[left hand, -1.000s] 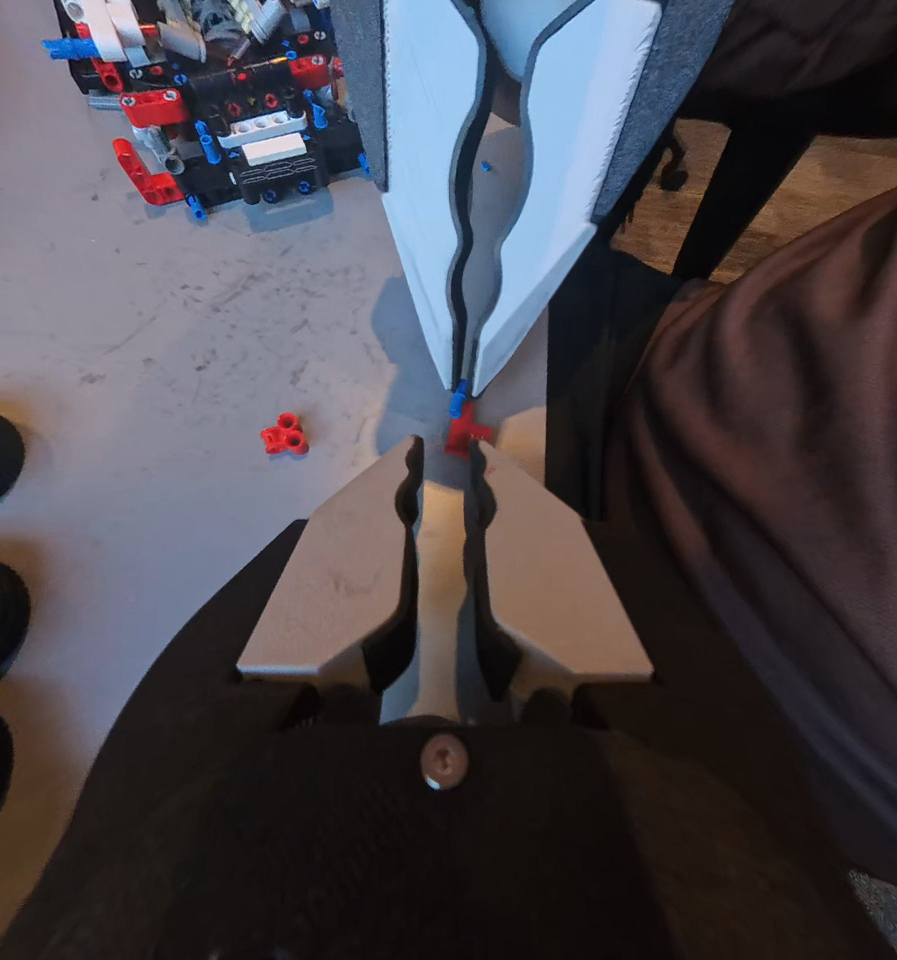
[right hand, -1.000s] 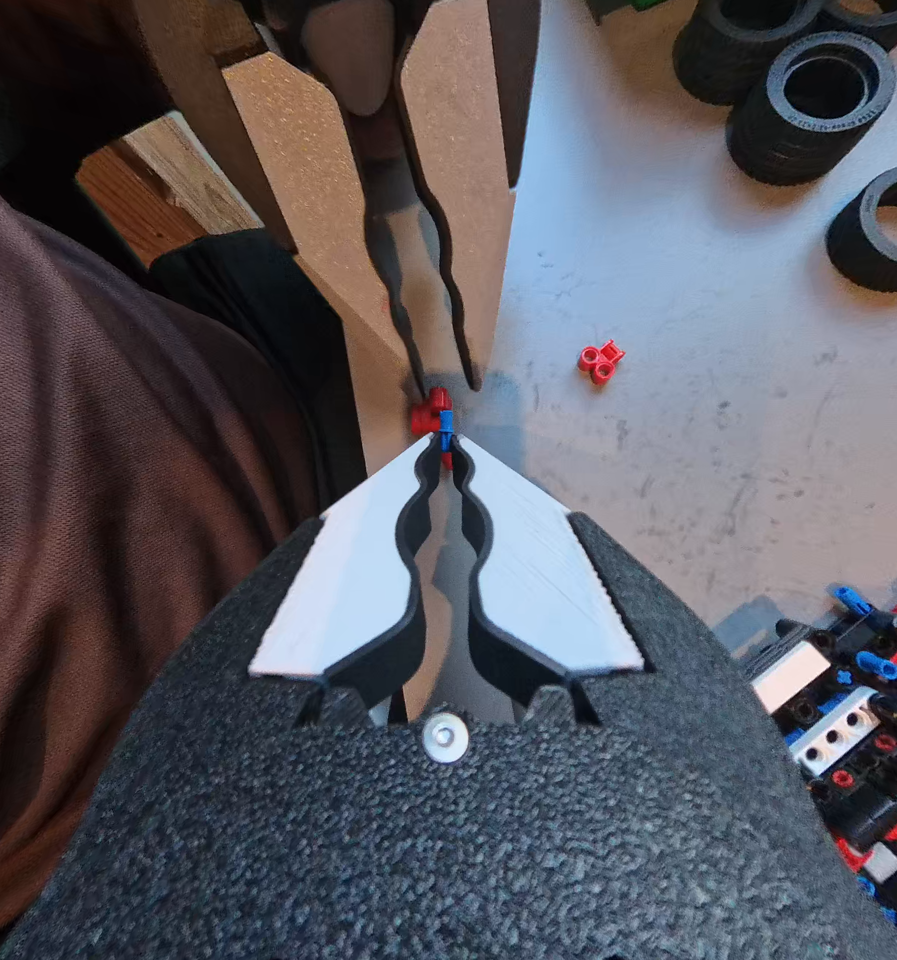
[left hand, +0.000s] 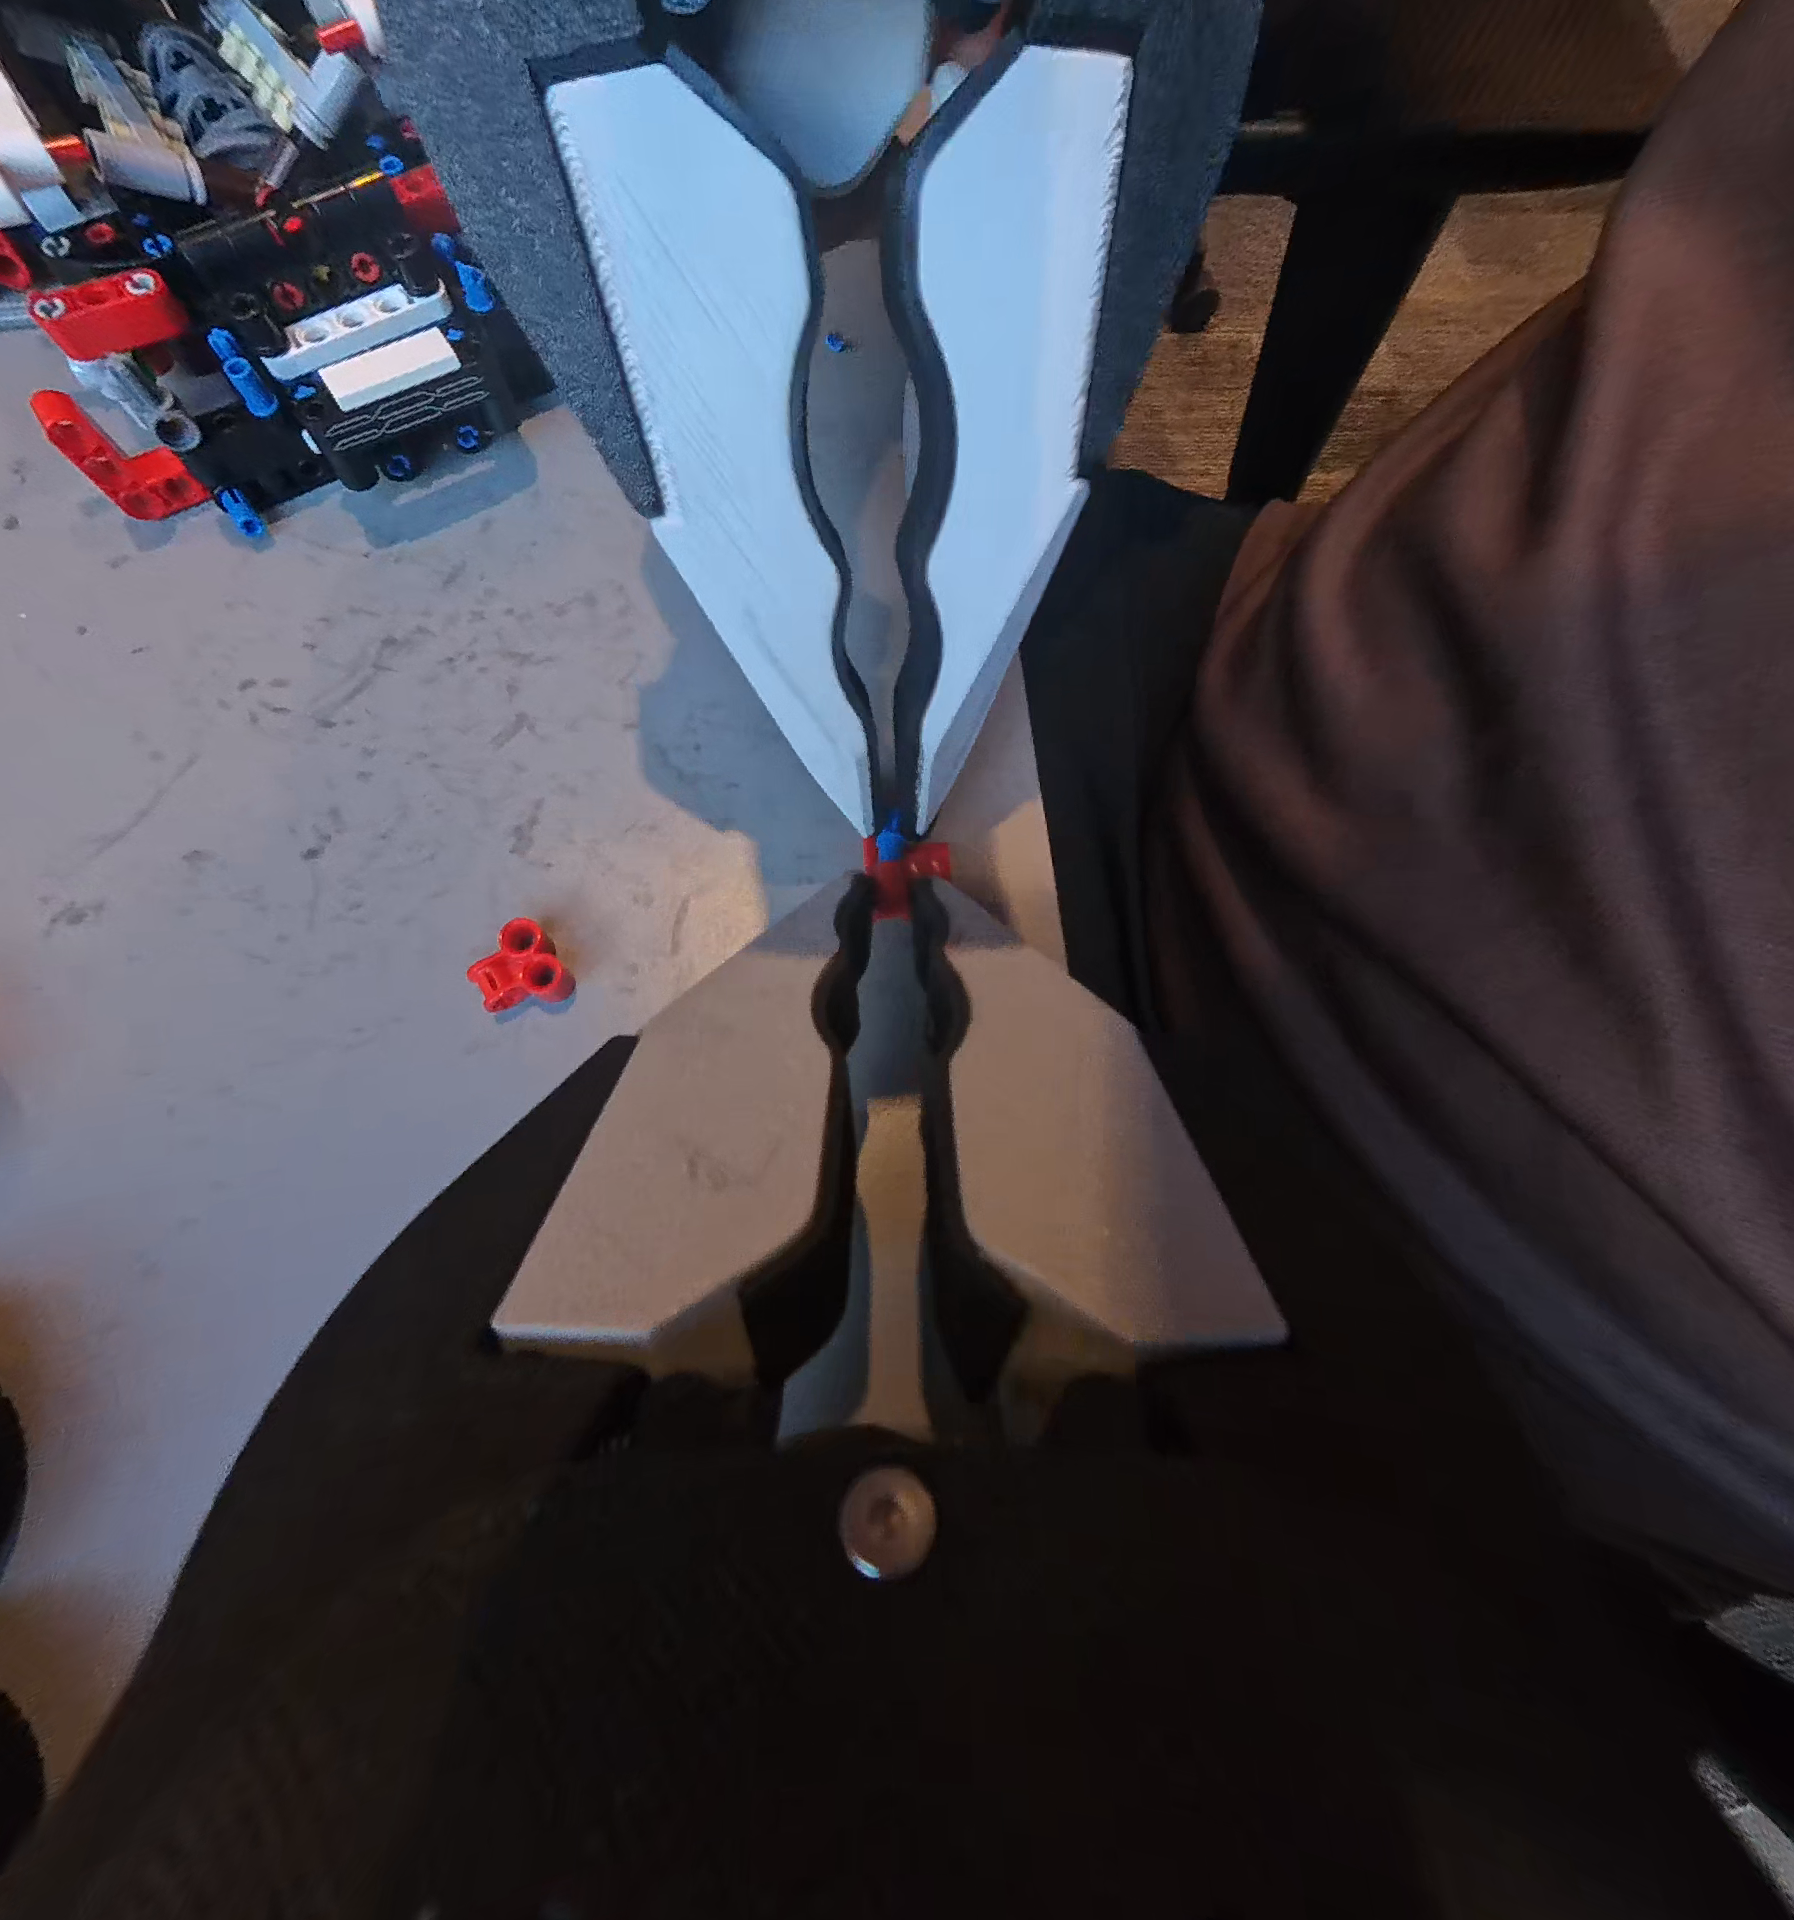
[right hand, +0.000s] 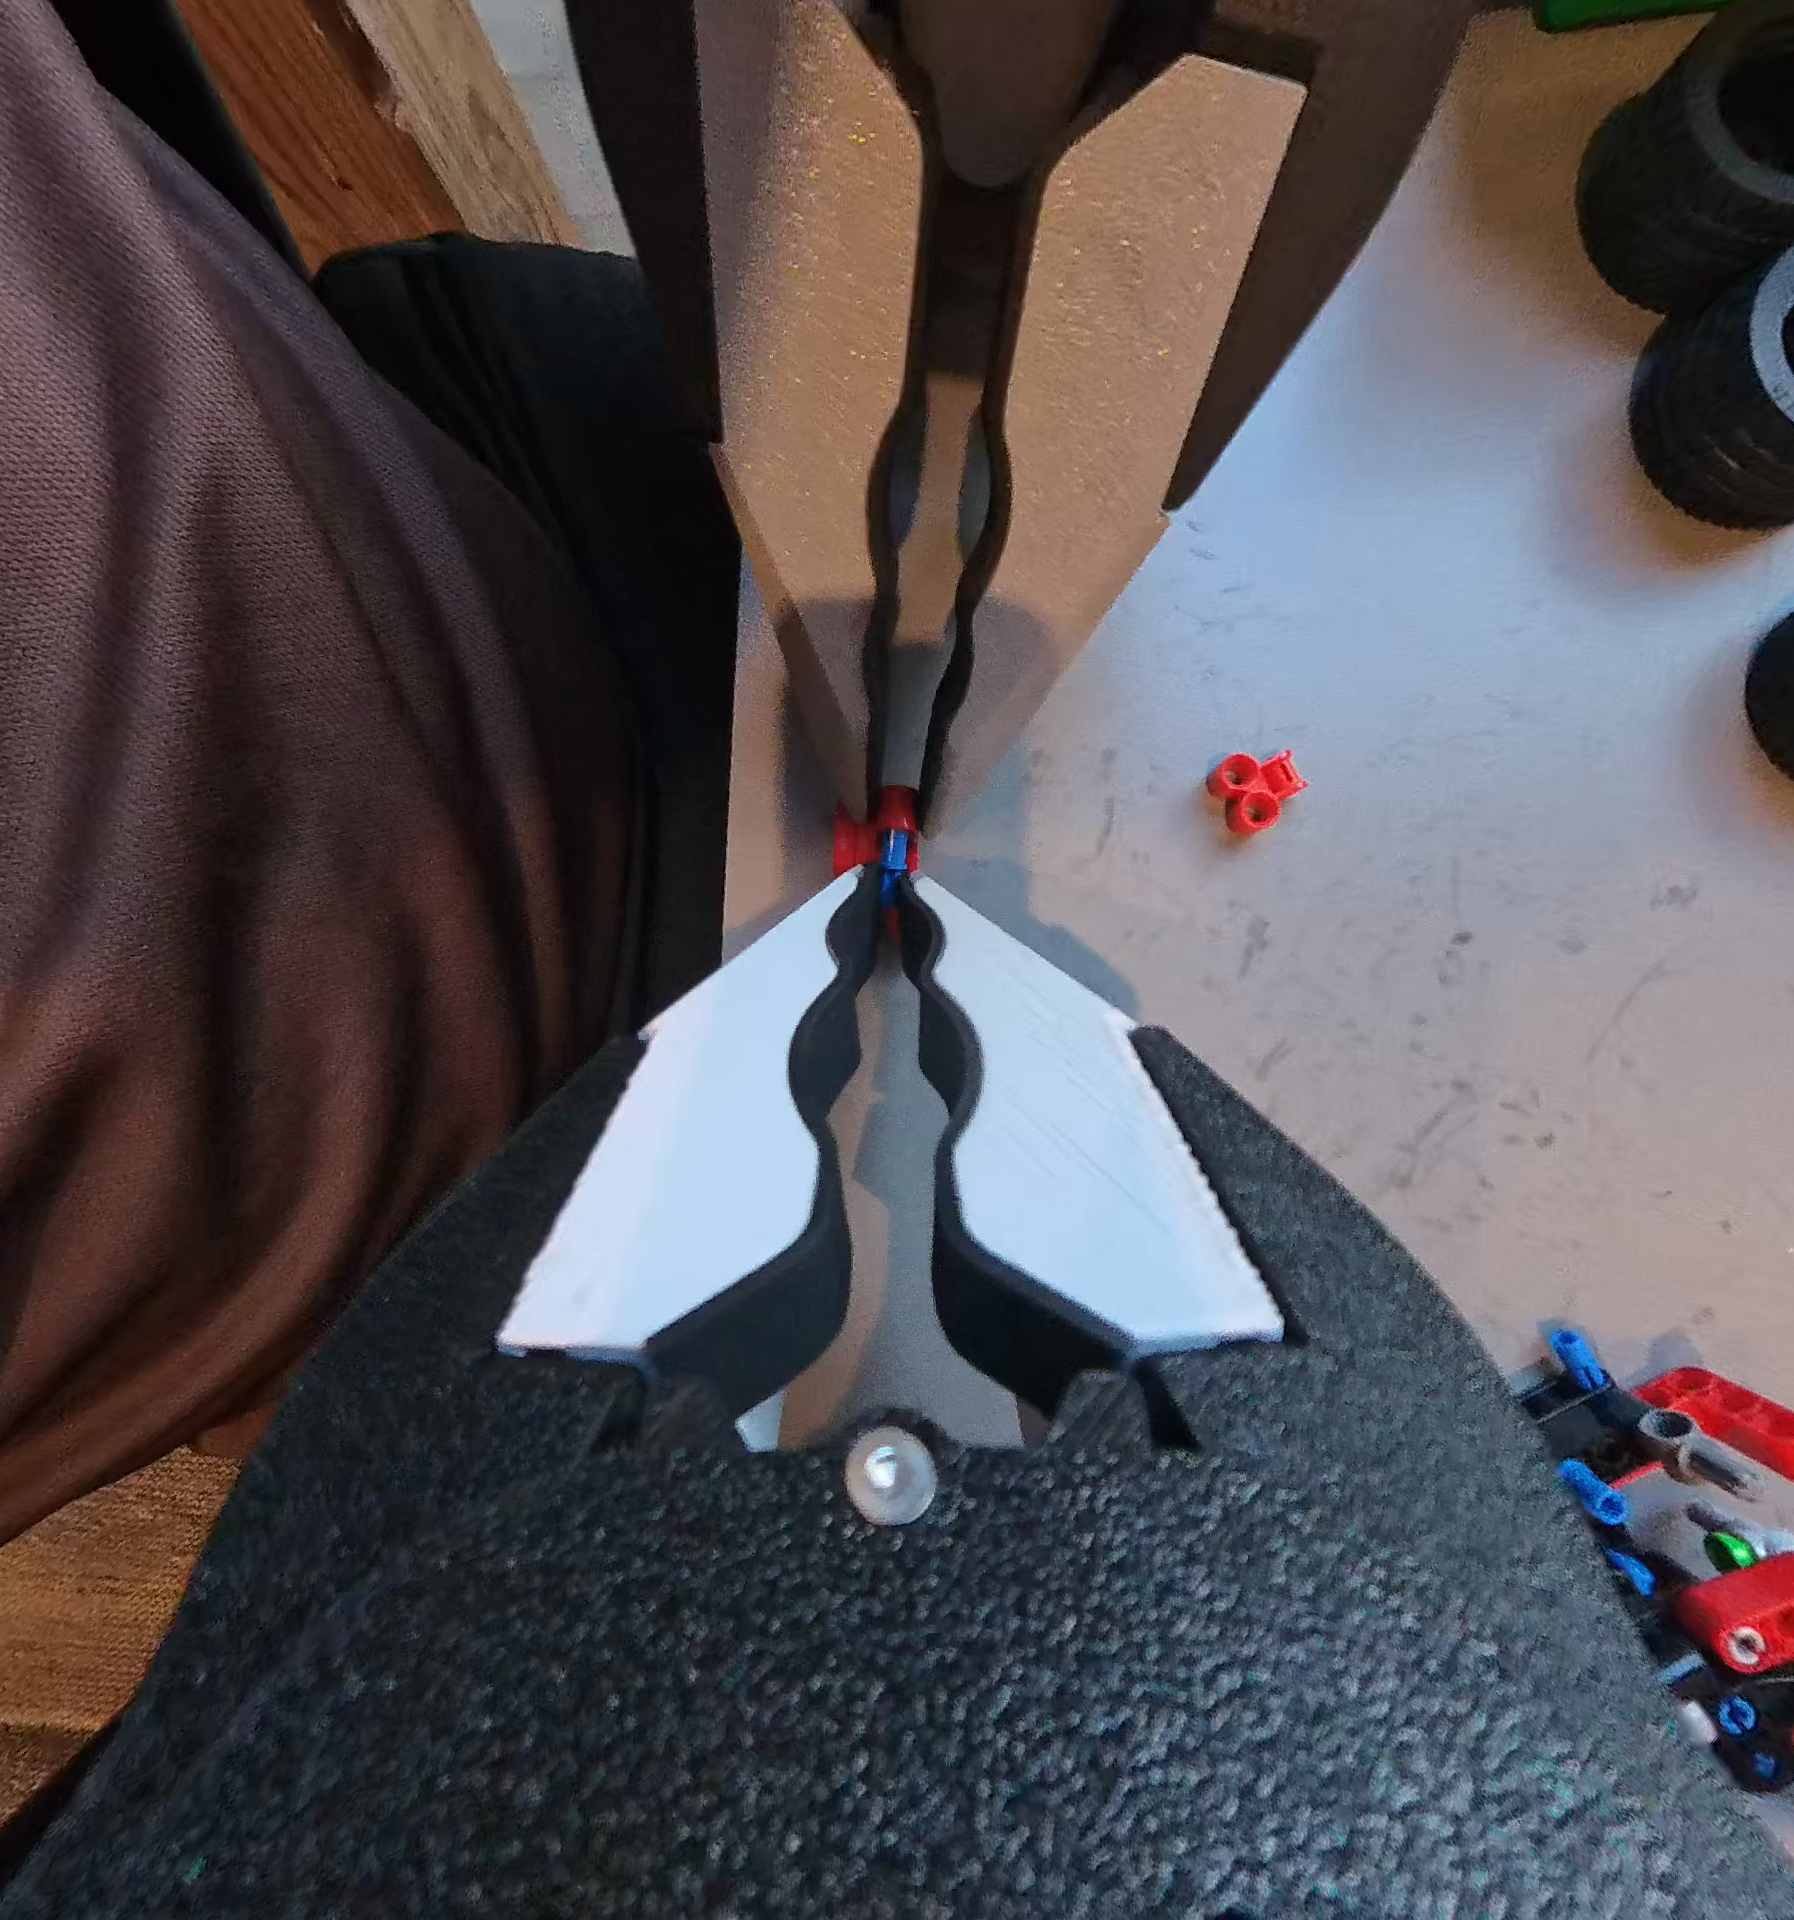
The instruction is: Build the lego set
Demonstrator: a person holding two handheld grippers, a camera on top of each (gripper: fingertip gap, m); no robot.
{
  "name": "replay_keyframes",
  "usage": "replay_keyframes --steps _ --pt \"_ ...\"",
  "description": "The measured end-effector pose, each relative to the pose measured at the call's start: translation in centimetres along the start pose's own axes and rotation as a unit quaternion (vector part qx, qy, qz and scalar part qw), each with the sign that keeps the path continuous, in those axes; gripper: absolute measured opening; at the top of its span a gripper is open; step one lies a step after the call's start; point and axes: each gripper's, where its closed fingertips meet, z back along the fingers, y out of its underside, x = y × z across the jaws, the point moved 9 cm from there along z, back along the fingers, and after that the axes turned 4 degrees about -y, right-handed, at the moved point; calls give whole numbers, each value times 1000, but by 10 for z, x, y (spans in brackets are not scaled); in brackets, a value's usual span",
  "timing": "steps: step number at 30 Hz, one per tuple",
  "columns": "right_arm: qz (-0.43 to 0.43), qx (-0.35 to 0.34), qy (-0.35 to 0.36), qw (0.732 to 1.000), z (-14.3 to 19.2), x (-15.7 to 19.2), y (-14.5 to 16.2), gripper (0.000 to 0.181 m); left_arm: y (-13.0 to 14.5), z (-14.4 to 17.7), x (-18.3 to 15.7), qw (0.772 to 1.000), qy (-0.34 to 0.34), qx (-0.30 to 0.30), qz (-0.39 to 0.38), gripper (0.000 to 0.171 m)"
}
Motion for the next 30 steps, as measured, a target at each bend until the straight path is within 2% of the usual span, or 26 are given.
replay_keyframes --steps 10,13,20,30 --pt "-110 -15 -82 990 -1 -14 1 2 0 1 2 1000 4 2 -3 4" --pt "-129 2 -120 984 -1 -19 0 2 -2 0 1 1000 4 6 -14 4" --pt "-225 27 -199 953 -3 -39 -4 2 -5 3 -3 994 -60 37 -84 5" --pt "-129 65 -147 979 -2 -38 -16 2 -4 4 2 991 -48 47 -117 5"
